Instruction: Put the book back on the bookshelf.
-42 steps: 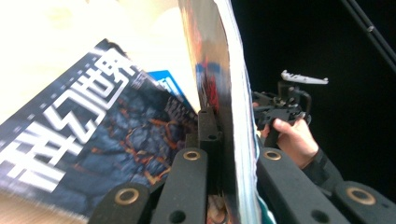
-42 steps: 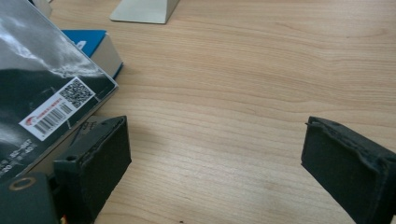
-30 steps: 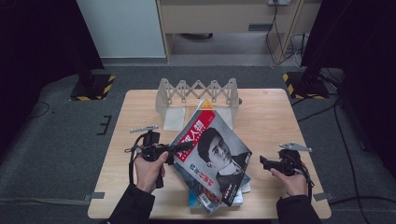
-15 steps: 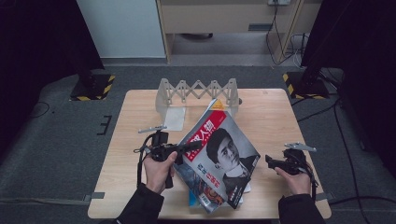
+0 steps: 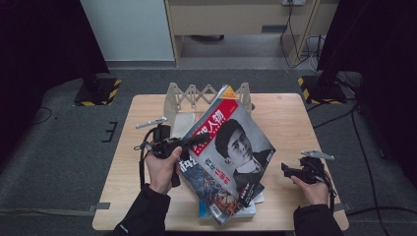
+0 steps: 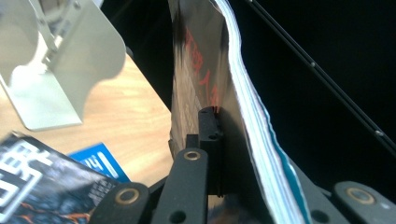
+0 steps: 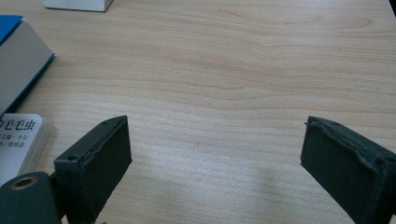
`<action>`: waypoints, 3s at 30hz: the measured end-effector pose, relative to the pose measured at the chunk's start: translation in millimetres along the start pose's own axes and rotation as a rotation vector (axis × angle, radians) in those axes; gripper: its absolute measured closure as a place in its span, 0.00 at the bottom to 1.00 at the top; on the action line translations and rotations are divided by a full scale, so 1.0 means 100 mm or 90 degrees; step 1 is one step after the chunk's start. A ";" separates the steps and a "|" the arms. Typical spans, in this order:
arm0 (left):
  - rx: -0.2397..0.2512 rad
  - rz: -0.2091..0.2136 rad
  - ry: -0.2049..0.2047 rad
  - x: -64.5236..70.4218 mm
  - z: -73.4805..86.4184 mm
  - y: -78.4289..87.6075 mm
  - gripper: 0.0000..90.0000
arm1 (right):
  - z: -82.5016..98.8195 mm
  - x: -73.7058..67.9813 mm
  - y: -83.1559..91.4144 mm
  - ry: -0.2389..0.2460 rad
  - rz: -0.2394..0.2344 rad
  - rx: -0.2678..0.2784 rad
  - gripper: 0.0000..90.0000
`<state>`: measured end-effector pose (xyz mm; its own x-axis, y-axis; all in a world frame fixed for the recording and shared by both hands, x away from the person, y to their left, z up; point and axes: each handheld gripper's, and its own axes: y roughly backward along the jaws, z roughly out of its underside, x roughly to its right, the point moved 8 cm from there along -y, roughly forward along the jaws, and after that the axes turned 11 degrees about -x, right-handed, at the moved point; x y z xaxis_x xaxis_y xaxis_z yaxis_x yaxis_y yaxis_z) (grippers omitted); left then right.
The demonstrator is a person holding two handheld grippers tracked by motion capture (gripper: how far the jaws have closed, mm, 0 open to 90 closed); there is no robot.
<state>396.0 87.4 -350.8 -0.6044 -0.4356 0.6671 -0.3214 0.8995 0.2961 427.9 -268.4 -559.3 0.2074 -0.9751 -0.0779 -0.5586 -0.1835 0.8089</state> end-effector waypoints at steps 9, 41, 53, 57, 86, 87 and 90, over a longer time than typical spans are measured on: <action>0.057 -0.036 -0.004 -0.10 -0.30 0.41 0.95 | 0.02 0.00 -0.06 0.029 0.010 -0.009 0.09; 0.170 -0.207 -0.003 -0.57 -0.86 1.48 0.95 | 0.16 -0.01 -0.22 0.060 0.015 -0.070 0.09; 0.185 -0.274 0.002 -0.78 -0.99 1.73 0.95 | 0.19 -0.02 -0.26 0.072 0.014 -0.084 0.08; 0.184 -0.305 -0.009 -0.84 -1.06 1.72 0.95 | 0.19 -0.02 -0.26 0.071 0.012 -0.082 0.08; 0.122 -0.453 -0.050 -1.47 -1.09 0.90 0.96 | 0.19 -0.03 -0.27 0.074 0.008 -0.076 0.08; 0.117 -0.461 -0.052 -1.50 -1.08 0.87 0.96 | 0.19 -0.03 -0.27 0.074 0.008 -0.076 0.08; 0.116 -0.465 -0.054 -1.54 -1.04 0.83 0.95 | 0.19 -0.03 -0.27 0.074 0.007 -0.076 0.08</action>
<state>538.7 232.7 -357.6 -0.2435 -0.9262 0.2878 -0.7725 0.3646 0.5199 427.1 -263.1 -591.8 0.2969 -0.9549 -0.0057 -0.4630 -0.1492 0.8737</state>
